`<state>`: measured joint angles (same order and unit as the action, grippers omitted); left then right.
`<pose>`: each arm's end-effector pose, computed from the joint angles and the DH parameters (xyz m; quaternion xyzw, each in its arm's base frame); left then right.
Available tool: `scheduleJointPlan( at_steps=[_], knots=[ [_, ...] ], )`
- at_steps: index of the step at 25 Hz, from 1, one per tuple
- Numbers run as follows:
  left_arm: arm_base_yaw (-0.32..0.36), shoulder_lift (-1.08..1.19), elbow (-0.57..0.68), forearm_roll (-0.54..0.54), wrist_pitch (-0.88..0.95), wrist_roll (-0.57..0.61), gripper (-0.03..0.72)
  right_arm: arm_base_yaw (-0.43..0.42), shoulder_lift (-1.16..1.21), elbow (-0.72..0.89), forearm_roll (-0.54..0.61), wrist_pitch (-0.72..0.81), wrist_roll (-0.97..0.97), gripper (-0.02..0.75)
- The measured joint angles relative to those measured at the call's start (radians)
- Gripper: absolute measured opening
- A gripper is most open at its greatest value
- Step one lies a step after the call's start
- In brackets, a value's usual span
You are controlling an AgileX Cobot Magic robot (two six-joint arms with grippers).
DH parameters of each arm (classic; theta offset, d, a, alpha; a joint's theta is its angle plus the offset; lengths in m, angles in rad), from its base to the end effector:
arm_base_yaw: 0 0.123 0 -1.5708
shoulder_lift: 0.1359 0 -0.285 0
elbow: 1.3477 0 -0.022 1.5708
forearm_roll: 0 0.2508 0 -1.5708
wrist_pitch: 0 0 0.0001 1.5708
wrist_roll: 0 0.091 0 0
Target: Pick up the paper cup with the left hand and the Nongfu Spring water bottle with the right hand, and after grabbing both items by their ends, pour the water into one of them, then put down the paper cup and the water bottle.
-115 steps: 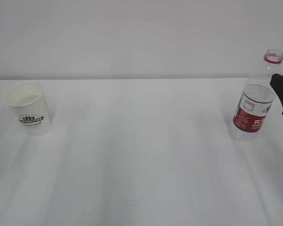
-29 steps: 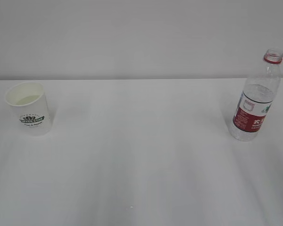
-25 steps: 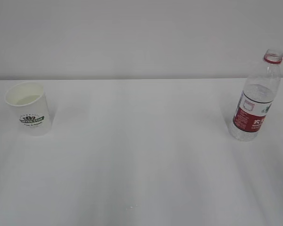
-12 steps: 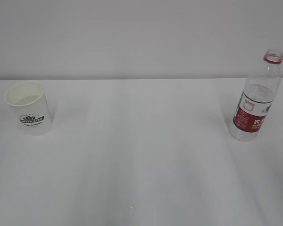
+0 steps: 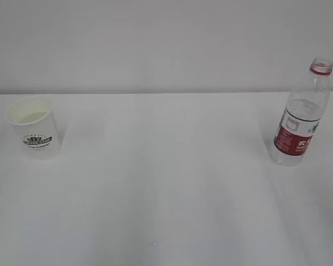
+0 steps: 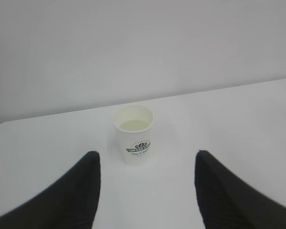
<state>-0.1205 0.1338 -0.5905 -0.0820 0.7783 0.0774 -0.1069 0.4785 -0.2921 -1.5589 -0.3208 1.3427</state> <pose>0.0162 -0.0072 0.3265 0.0724 0.7809 -0.0540 0.6180 0.1073 0.0172 0.2761 -0.1469 0.7236 0.0100 0.6744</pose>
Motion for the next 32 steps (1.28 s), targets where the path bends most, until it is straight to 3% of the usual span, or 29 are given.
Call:
scheduleJointPlan(
  at_steps=[8,19,26,32],
  knots=[
    [0.000,-0.050,-0.029,-0.013,0.028,0.000,0.459,0.000,-0.027,0.001,0.173,-0.002,-0.090,0.589],
    [0.000,-0.055,-0.070,-0.014,0.098,0.000,0.459,0.000,-0.029,0.079,0.434,0.043,-0.384,0.589],
    [0.000,-0.055,-0.074,-0.016,0.102,0.000,0.457,0.016,-0.029,0.079,0.707,0.156,-0.677,0.589],
    [0.000,-0.055,-0.074,-0.015,0.102,0.000,0.457,0.085,-0.029,0.079,0.910,0.247,-0.894,0.589]
  ],
)
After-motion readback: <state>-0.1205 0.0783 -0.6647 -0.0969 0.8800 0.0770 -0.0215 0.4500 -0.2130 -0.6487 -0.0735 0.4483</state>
